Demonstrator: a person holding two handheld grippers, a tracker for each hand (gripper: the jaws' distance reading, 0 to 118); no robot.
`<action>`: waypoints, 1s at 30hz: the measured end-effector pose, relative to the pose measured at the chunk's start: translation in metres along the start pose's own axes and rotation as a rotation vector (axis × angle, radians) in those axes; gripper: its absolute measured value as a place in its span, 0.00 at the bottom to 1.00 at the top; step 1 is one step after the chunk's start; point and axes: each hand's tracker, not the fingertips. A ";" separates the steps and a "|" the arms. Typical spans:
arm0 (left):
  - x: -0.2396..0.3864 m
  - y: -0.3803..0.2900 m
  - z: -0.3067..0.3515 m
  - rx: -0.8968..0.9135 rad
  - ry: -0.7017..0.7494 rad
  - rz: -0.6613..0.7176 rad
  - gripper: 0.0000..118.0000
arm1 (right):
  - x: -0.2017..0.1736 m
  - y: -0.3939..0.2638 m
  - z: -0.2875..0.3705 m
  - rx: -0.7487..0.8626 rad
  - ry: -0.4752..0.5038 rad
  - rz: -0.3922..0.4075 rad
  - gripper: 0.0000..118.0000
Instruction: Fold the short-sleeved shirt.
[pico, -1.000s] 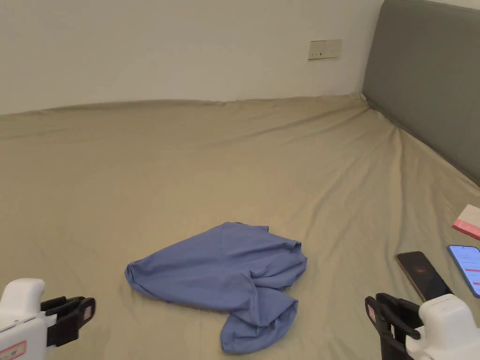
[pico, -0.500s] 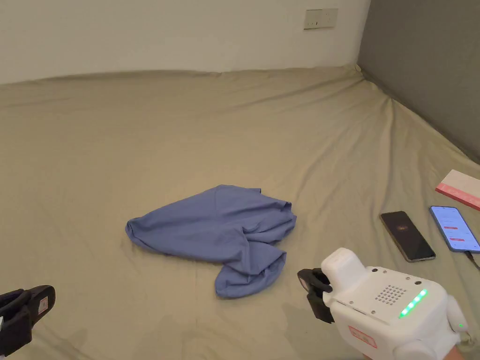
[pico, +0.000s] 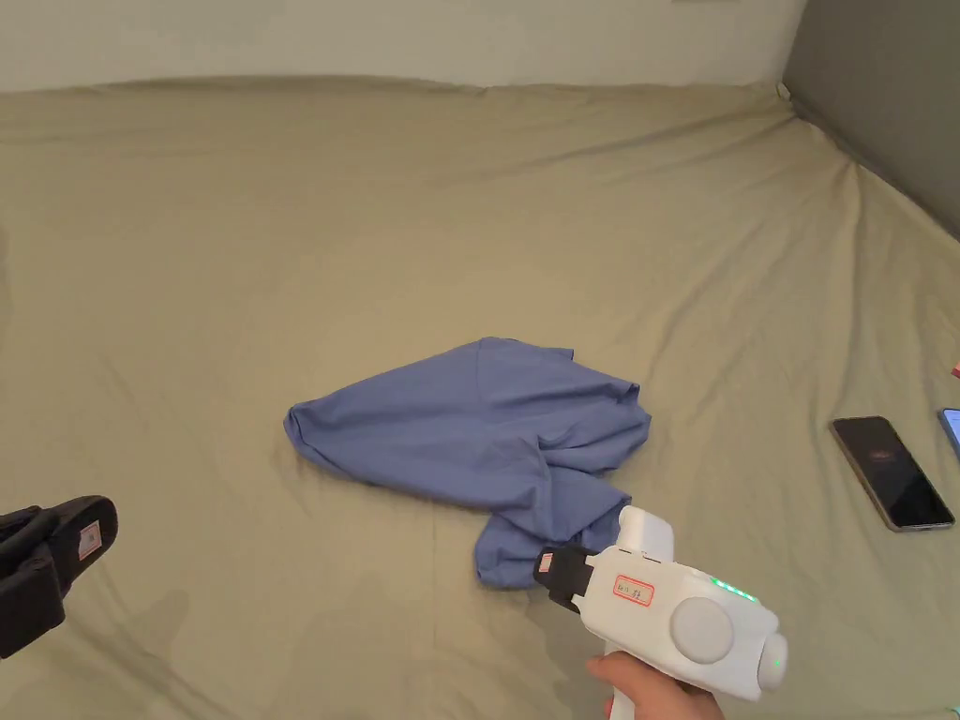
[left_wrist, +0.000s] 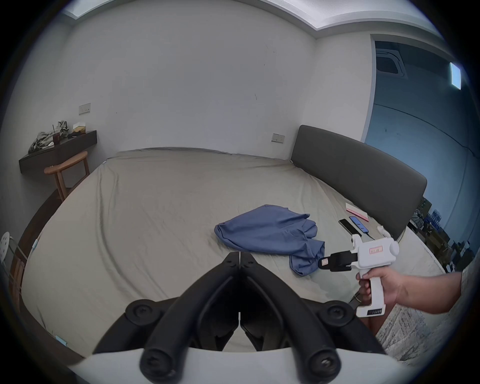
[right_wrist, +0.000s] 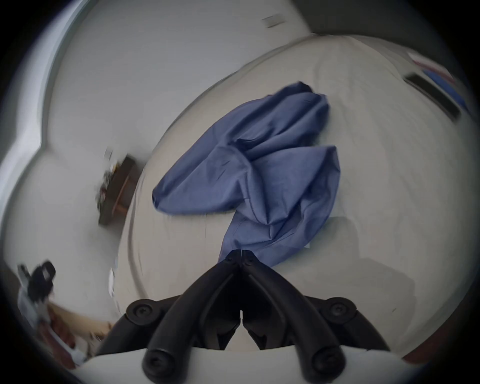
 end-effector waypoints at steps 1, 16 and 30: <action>-0.001 0.001 -0.003 -0.004 -0.007 0.004 0.00 | 0.001 -0.002 -0.002 0.003 -0.001 -0.024 0.00; -0.004 -0.002 -0.020 -0.005 -0.018 0.021 0.00 | 0.004 -0.009 -0.033 0.031 -0.061 -0.074 0.64; 0.015 0.017 -0.051 -0.013 -0.055 -0.005 0.00 | -0.005 -0.009 -0.051 0.037 -0.125 0.141 0.01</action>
